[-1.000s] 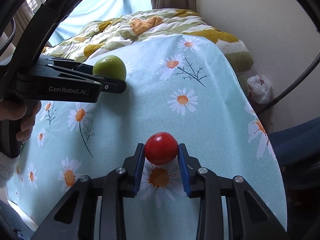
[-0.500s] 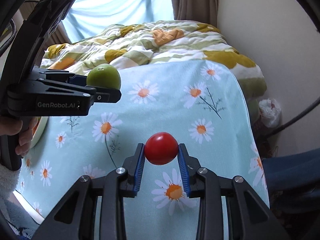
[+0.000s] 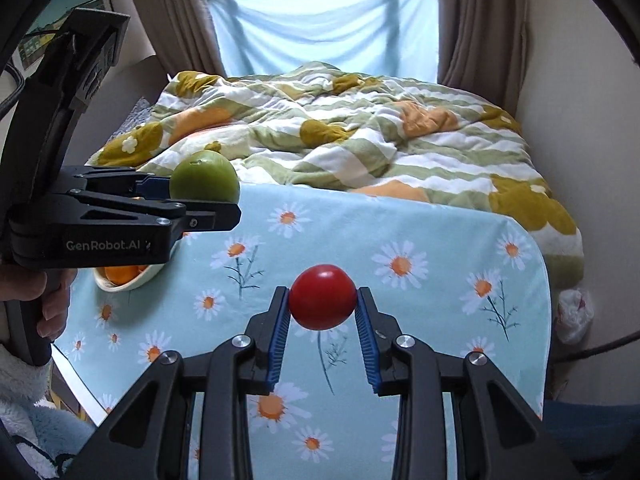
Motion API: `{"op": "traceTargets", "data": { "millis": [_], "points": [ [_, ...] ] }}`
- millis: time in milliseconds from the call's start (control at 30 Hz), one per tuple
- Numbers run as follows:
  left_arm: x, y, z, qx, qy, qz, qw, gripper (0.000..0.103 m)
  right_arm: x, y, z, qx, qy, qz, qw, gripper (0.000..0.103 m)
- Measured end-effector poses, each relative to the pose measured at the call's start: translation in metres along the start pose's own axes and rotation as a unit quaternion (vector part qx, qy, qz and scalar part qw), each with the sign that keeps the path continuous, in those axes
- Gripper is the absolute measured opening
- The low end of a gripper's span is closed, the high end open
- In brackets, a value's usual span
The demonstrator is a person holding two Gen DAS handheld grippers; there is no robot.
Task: Organize fruits
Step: 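Carry the lime into the bowl and open the left gripper while the right gripper carries the tomato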
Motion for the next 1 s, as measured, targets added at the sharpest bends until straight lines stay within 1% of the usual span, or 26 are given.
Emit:
{"op": "traceTargets", "data": {
  "millis": [200,433,567,800,900,1000],
  "points": [
    [0.060,0.033,-0.007,-0.022,0.043,0.026,0.9985,0.059,0.058,-0.012,0.028,-0.001,0.039,0.051,0.998,0.030],
    [0.126,0.059,-0.022,-0.032,0.075,0.053,0.9953,0.059,0.121,-0.030,0.050,0.002,0.071,0.088,0.994,0.030],
    [0.163,0.064,-0.031,-0.030,0.090,0.063,0.9934,0.059,0.153,-0.040,0.057,0.005,0.087,0.096,0.992,0.030],
    [0.222,0.064,-0.044,-0.022,0.109,0.069,0.9913,0.059,0.188,-0.060,0.062,0.014,0.085,0.096,0.992,0.030],
    [0.243,0.057,-0.049,-0.013,0.113,0.067,0.9912,0.059,0.199,-0.069,0.062,0.019,0.081,0.092,0.992,0.030],
    [0.259,0.046,-0.053,-0.002,0.113,0.056,0.9920,0.059,0.209,-0.076,0.062,0.022,0.073,0.086,0.993,0.030]
  ]
}}
Point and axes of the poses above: each gripper's, at about its wrist camera, not at the fingertips, and y roughly against the way its jaws point, x to its left, z to its top, the point moved 8 cm from there along -y, roughly the way its jaws point, and after that the axes turned 5 degrees about y, right-handed, at the moved point
